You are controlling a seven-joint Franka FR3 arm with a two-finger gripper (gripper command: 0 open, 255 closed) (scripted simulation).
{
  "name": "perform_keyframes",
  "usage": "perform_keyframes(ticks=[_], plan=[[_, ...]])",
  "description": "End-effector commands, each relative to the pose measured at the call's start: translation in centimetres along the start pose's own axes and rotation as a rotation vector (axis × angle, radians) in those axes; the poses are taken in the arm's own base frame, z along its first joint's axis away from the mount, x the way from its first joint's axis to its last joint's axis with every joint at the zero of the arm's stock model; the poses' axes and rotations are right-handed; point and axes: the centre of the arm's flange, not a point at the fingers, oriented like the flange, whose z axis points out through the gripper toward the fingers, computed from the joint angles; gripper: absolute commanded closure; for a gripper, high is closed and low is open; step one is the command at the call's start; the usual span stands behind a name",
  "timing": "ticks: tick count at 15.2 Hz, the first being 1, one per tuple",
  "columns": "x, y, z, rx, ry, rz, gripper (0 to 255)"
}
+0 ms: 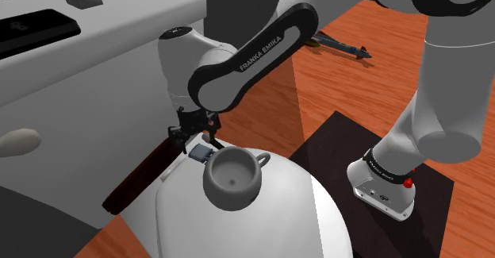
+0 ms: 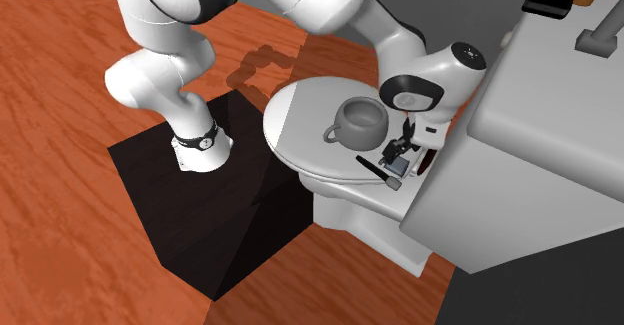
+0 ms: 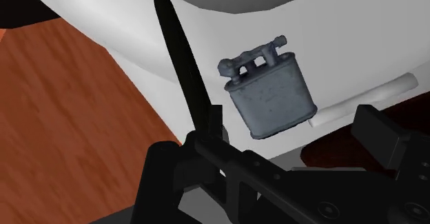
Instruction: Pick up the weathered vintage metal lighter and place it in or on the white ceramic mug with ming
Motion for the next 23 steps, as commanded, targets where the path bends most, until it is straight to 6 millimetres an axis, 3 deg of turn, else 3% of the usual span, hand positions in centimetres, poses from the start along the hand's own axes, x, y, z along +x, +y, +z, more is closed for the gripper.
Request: perform_keyframes(ticks=[1, 9, 10, 19, 23], plan=[[0.1, 0.3, 3.4, -0.018, -0.031, -0.298, 0], [0.1, 0.3, 3.7, -0.018, -0.031, -0.298, 0], [0.1, 0.4, 3.6, -0.018, -0.031, -0.298, 255], [0.1, 0.3, 3.7, -0.018, -0.031, -0.298, 255], [-0.2, 0.3, 1.7, -0.018, -0.031, -0.298, 255]])
